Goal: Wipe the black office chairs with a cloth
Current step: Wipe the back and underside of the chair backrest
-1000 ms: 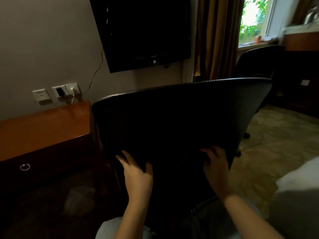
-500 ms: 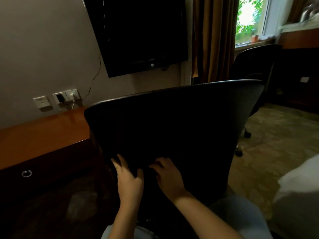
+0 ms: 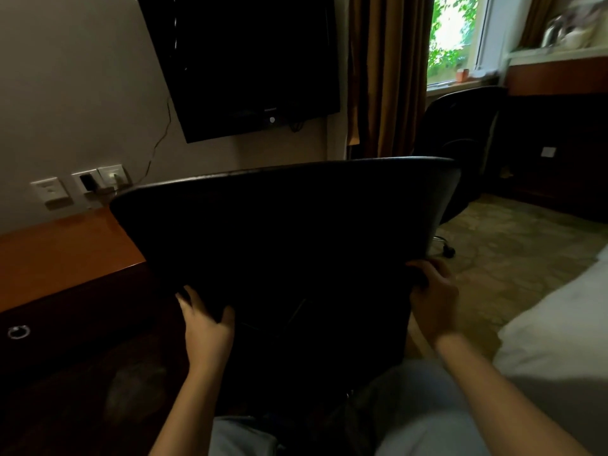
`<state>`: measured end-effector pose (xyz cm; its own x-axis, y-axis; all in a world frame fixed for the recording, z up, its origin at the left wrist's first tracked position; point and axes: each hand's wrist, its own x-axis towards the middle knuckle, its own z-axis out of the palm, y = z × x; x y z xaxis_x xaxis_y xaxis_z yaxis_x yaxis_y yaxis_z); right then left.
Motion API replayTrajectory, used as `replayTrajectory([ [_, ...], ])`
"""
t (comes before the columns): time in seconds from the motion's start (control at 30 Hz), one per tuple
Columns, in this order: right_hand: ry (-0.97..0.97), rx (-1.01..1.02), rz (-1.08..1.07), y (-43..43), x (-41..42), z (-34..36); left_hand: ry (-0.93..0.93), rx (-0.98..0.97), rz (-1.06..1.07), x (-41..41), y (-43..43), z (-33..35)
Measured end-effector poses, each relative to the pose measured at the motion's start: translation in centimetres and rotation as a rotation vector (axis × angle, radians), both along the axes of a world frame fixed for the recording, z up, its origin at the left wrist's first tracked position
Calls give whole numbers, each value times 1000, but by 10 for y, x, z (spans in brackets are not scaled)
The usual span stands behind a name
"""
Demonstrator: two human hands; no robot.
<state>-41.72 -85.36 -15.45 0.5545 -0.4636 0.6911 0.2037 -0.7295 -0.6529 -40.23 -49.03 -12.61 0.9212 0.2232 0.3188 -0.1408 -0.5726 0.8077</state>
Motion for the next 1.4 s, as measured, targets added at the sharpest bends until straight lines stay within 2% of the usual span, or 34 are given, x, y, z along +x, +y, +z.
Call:
replayTrajectory([
  [0.17, -175, -139, 23, 30, -2, 54, 5, 5, -28, -11, -18, -6],
  [0.27, -196, -165, 71, 45, 7, 36, -63, 66, -39, -21, -20, -18],
  [0.33, -107, -154, 110, 48, 15, -3, -58, 97, -61, -28, -17, -29],
  [0.47, 238, -280, 216, 44, 12, -81, 98, 150, -100, -38, -4, -64],
  [0.53, 370, -276, 254, 39, 7, -95, 186, 203, -133, -44, 3, -85],
  [0.6, 385, -268, 270, 31, 7, -89, 264, 265, -178, -51, 9, -104],
  [0.73, 191, -243, 242, 22, 7, -24, 370, 276, -186, -58, 3, -132],
  [0.93, -306, -201, -10, 14, -7, 82, 345, 353, -129, -60, -17, -149],
  [1.0, -356, -177, -52, 9, -2, 90, 329, 366, -122, -60, -17, -152],
  [1.1, -249, -210, 38, 9, 9, 64, 326, 365, -86, -60, -12, -153],
  [1.23, -86, -218, 117, 4, 19, -12, 306, 417, -41, -59, 5, -156],
  [1.4, 369, -174, 268, -9, 10, -101, 339, 428, 16, -60, 30, -157],
])
